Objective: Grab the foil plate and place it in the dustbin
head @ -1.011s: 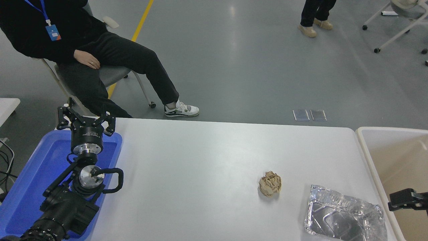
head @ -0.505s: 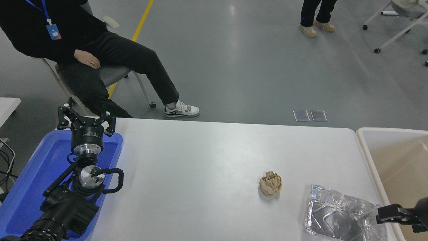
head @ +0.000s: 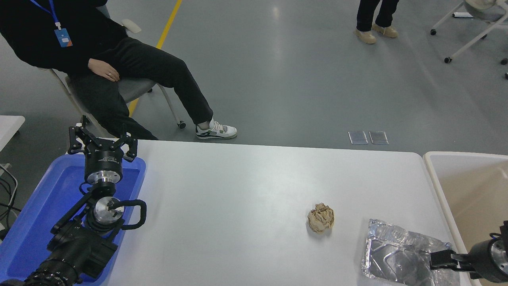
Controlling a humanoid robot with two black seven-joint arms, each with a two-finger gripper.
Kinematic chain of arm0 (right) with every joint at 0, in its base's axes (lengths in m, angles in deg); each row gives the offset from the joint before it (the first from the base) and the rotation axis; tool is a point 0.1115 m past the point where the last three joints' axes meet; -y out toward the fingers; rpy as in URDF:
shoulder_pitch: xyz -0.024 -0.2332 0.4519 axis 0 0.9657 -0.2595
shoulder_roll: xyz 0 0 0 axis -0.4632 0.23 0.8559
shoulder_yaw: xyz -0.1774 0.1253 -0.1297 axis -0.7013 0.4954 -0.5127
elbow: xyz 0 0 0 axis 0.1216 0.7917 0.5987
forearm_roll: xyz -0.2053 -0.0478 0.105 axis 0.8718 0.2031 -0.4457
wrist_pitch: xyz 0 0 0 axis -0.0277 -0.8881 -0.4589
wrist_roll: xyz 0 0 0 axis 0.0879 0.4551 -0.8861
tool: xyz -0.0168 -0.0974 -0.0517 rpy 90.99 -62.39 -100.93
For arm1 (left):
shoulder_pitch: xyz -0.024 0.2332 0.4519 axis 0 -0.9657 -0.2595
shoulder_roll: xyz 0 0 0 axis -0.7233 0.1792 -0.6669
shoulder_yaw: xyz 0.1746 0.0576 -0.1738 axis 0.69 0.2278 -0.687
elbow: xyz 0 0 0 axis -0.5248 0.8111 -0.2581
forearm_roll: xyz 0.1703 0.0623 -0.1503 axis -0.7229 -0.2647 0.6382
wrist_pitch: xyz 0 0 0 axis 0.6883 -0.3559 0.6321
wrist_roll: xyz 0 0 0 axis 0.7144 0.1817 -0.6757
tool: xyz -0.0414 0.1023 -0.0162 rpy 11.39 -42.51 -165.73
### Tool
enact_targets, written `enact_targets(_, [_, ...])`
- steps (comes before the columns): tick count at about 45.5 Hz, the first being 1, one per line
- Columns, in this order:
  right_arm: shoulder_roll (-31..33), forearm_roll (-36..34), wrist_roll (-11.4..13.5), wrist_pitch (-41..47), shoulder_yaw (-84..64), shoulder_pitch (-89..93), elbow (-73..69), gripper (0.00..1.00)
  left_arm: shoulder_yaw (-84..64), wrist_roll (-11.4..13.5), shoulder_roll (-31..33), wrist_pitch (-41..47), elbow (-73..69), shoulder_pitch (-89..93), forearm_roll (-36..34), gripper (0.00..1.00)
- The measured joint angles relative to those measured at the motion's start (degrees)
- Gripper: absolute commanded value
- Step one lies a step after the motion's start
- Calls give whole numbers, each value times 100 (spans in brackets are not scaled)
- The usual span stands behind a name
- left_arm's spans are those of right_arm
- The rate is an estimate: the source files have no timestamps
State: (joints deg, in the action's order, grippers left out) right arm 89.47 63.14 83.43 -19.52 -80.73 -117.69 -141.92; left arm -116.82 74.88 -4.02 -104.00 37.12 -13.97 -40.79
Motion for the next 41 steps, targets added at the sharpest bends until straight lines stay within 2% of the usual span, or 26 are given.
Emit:
enact_targets(9, [-203, 2, -2, -187, 20, 213, 221, 98, 0, 0, 0, 0, 0, 0, 0, 99])
enact_targets(13, [-260, 2, -2, -258, 23, 271, 297, 93, 0, 0, 0, 0, 0, 0, 0, 99])
enact_targets(19, [-317, 5, -4, -353, 24, 327, 378, 75, 0, 0, 0, 0, 0, 0, 0, 99])
enact_targets(26, [-353, 17, -17, -483, 16, 373, 437, 30, 0, 0, 0, 0, 0, 0, 0, 99])
enact_targets(29, [-364, 29, -24, -527, 7, 390, 455, 17, 0, 0, 0, 0, 0, 0, 0, 99])
enact_targets(31, [-369, 44, -27, -551, 1, 401, 465, 12, 0, 0, 0, 0, 0, 0, 0, 99])
enact_targets(33, [-374, 56, -32, -578, -5, 412, 473, 0, 0, 0, 0, 0, 0, 0, 0, 99])
enact_targets(41, [-382, 77, -41, -698, -15, 434, 487, 0, 0, 0, 0, 0, 0, 0, 0, 99])
